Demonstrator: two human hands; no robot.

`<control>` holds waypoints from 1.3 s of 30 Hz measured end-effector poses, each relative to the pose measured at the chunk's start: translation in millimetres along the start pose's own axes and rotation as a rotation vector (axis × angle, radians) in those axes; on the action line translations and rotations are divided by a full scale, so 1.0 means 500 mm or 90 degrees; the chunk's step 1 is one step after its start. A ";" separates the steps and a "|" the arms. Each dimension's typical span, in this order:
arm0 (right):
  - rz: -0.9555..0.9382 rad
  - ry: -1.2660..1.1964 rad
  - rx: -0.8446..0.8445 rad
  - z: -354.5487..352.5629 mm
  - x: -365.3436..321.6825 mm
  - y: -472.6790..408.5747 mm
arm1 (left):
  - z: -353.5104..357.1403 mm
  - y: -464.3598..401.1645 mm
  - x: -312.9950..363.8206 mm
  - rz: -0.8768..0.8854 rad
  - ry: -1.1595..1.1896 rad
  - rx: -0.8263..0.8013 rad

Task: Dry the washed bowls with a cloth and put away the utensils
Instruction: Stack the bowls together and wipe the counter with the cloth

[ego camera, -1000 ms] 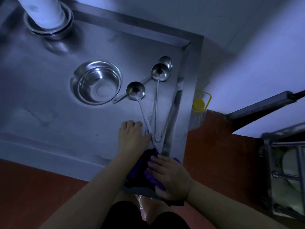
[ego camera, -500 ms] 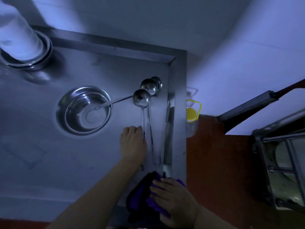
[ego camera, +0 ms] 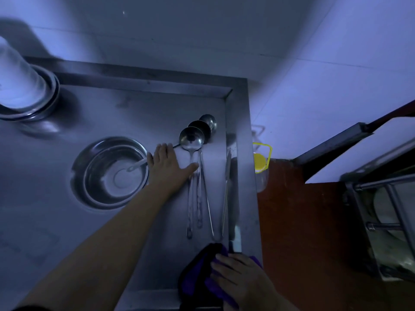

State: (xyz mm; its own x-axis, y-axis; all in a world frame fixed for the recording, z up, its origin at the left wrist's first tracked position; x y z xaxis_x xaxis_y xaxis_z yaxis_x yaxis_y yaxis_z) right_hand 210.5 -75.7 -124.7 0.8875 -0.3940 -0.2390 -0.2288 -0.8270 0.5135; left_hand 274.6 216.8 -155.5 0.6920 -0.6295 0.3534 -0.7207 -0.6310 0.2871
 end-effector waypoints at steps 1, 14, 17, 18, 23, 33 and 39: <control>0.001 0.031 0.095 0.006 0.001 0.000 | -0.001 0.008 0.005 0.015 -0.012 0.014; -0.149 0.092 0.280 0.043 -0.009 -0.017 | 0.051 0.108 0.098 -0.053 -0.023 0.036; -0.164 0.079 0.279 0.019 -0.012 -0.014 | 0.046 0.112 0.101 -0.080 0.007 0.051; -0.172 0.083 0.286 0.018 -0.013 -0.013 | 0.044 0.113 0.099 -0.092 0.025 0.047; -0.185 0.111 0.306 0.000 -0.016 -0.008 | 0.045 0.120 0.095 -0.113 0.097 0.035; -0.095 0.197 0.178 0.011 -0.066 -0.050 | 0.016 0.132 0.060 -0.109 0.096 0.038; -0.063 0.126 0.182 -0.025 -0.061 -0.171 | -0.079 0.117 -0.024 -0.126 0.171 0.081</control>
State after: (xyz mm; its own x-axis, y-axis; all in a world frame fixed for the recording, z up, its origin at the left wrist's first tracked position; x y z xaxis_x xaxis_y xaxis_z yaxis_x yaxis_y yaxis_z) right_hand 207.7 12.1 -151.0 0.9647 -0.2442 -0.0983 -0.2154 -0.9470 0.2384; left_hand 222.6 205.1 -107.9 0.7697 -0.3578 0.5287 -0.5506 -0.7913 0.2659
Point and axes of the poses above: each hand's wrist, its own y-axis away from the middle knuckle, its own z-axis out of the palm, x = y × z, the point moved 6 cm from there along -y, towards the middle knuckle, and after that the axes turned 2 degrees about y, right-handed, at the moved point
